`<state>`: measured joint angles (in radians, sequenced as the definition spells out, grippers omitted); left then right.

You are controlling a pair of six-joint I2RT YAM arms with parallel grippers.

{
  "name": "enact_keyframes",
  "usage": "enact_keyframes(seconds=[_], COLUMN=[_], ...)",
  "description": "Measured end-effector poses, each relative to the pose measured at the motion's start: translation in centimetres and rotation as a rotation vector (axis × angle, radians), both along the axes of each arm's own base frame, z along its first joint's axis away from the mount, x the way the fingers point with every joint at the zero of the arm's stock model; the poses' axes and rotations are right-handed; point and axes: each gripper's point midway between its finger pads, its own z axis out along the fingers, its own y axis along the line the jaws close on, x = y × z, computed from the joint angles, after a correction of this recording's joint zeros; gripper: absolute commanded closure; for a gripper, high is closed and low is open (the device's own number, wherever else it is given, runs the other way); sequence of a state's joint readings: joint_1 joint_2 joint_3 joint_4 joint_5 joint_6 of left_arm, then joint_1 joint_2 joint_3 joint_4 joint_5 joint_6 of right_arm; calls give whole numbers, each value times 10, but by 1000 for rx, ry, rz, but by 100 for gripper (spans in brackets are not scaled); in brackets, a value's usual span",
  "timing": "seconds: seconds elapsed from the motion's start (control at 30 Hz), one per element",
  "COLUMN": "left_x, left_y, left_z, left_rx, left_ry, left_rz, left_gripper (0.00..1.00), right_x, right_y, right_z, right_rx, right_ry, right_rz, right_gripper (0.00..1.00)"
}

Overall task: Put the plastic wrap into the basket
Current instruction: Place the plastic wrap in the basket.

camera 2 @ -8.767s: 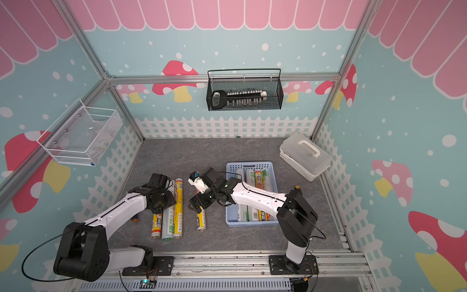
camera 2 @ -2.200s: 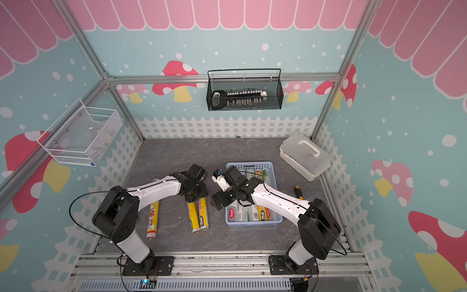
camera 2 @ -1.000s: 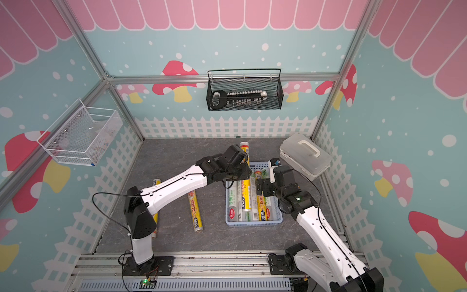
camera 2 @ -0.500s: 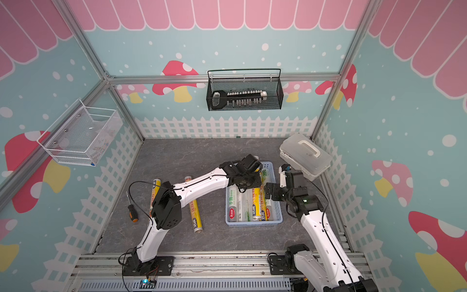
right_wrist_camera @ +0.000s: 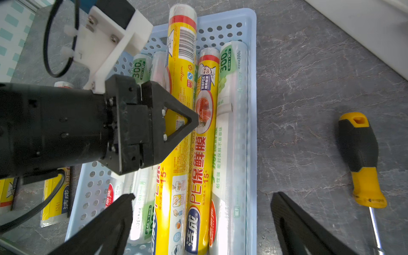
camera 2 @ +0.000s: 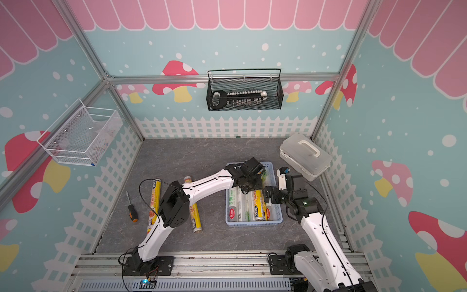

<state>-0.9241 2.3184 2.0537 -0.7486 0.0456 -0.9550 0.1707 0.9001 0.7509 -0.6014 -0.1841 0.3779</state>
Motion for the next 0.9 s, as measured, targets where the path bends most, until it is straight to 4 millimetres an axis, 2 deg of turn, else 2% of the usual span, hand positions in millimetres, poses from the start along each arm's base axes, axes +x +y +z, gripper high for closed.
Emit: enact_keyframes(seconds=[0.2,0.43,0.53,0.7,0.8,0.9], left_x=[1,2,1,-2,-2,-3], left_y=[1,8,11,24,36,57], left_z=[0,-8,-4,26,59,94], left_rx=[-1,19,21,20,10,12], left_ry=[3,8,3,-51,-120,-210], left_rz=[8,19,21,16,19,38], left_gripper=[44,45,45,44,44,44], right_x=[-1,-1,-1,-2,-2,0], right_y=[7,8,9,17,29,42], right_z=[-6,-6,-6,9,28,44], right_rx=[20,26,30,75,145,219], right_ry=[25,29,29,-23,-87,-133], right_rz=[33,39,42,74,120,165], right_gripper=[0,1,0,0,0,0])
